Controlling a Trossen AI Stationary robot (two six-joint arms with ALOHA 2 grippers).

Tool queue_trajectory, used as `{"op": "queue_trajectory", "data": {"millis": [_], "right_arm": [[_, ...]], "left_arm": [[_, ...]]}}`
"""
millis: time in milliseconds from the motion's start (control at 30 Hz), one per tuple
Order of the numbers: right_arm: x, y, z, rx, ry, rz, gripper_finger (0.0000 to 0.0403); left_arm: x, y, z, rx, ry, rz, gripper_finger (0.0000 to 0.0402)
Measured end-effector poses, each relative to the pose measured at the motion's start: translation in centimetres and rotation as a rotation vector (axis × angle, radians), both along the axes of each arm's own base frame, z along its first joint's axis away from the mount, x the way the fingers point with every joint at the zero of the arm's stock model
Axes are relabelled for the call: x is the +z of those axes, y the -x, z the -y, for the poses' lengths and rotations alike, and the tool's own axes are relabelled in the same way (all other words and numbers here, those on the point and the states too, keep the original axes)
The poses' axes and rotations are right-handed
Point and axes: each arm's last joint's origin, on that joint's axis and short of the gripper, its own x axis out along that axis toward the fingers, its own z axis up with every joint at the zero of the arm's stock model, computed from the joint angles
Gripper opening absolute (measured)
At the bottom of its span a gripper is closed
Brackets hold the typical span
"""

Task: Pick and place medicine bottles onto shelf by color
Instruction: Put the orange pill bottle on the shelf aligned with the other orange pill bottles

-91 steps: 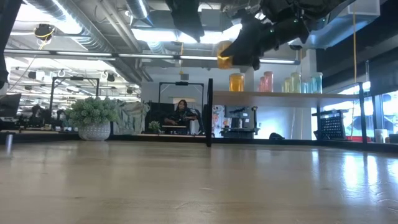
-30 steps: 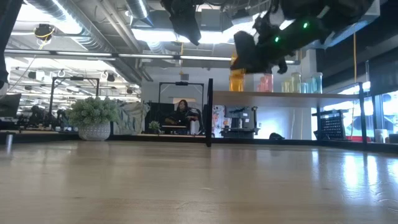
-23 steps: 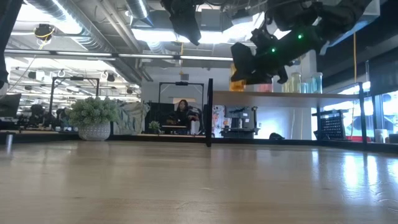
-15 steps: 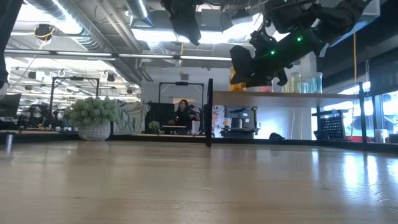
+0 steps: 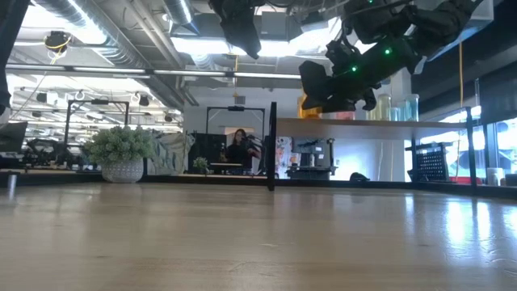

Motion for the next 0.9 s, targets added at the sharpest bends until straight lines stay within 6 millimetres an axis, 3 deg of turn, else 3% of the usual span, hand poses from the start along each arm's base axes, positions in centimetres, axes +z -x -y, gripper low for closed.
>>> {"op": "queue_trajectory", "data": {"millis": [300, 533, 900], "right_arm": [[-0.02, -0.04, -0.02, 0.017, -0.006, 0.0, 0.0205], [-0.03, -0.04, -0.03, 0.019, -0.006, -0.002, 0.0205], [-0.03, -0.04, -0.03, 0.019, -0.006, -0.001, 0.0204]], "left_arm": [[-0.07, 0.02, 0.1, -0.01, 0.011, -0.006, 0.0276], [-0.16, -0.05, 0.55, -0.157, 0.143, 0.033, 0.0276], [-0.15, 0.0, 0.41, -0.125, 0.116, 0.023, 0.0276]]}}
